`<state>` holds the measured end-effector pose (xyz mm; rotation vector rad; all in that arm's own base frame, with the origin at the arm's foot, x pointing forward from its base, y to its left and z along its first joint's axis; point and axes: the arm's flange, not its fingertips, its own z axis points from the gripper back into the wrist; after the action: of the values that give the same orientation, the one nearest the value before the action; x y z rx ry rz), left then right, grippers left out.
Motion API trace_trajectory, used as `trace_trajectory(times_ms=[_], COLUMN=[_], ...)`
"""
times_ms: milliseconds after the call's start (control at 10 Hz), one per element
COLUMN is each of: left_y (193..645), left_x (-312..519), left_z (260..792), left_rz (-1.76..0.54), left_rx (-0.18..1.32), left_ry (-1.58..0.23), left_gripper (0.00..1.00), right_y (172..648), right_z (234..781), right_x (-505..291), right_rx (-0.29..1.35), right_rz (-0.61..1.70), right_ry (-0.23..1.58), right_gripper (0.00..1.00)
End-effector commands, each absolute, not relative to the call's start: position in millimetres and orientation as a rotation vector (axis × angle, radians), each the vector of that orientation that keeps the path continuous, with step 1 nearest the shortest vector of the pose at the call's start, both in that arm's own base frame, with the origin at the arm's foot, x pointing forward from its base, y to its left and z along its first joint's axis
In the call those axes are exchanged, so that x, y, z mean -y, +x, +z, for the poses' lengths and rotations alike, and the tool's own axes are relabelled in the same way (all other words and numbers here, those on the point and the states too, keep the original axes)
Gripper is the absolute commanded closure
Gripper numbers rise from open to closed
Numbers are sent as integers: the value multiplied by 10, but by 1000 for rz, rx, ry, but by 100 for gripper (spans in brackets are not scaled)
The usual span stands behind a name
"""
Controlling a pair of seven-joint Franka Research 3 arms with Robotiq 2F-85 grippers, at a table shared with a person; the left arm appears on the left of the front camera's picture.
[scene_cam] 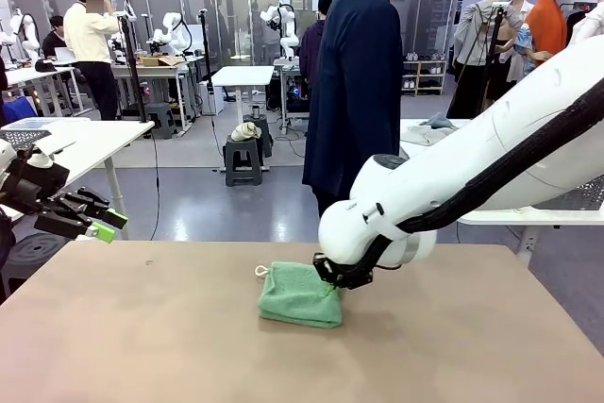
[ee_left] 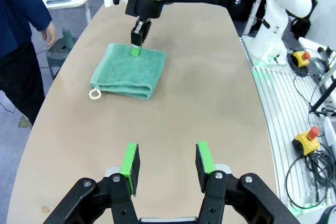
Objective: Fold the towels and place them in the basket.
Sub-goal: Place the folded Towel with hook on the right side of the table.
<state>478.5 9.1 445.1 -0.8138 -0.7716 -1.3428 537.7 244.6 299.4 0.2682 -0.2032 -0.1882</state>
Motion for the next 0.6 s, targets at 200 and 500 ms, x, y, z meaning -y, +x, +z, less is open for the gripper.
trace_trajectory(times_ms=[200, 500], left_y=[4784, 4784], left_x=[-101, -101], left_z=[4470, 4470], left_rz=[-1352, -1352], left_rx=[778, 778], left_ry=[-823, -823], left_gripper=[44, 44], right_y=[5630, 5810], right_z=[2714, 2612], right_x=[-781, 230], right_rx=[246, 274], right_rz=[-127, -20], right_ry=[161, 125], right_gripper=[95, 95])
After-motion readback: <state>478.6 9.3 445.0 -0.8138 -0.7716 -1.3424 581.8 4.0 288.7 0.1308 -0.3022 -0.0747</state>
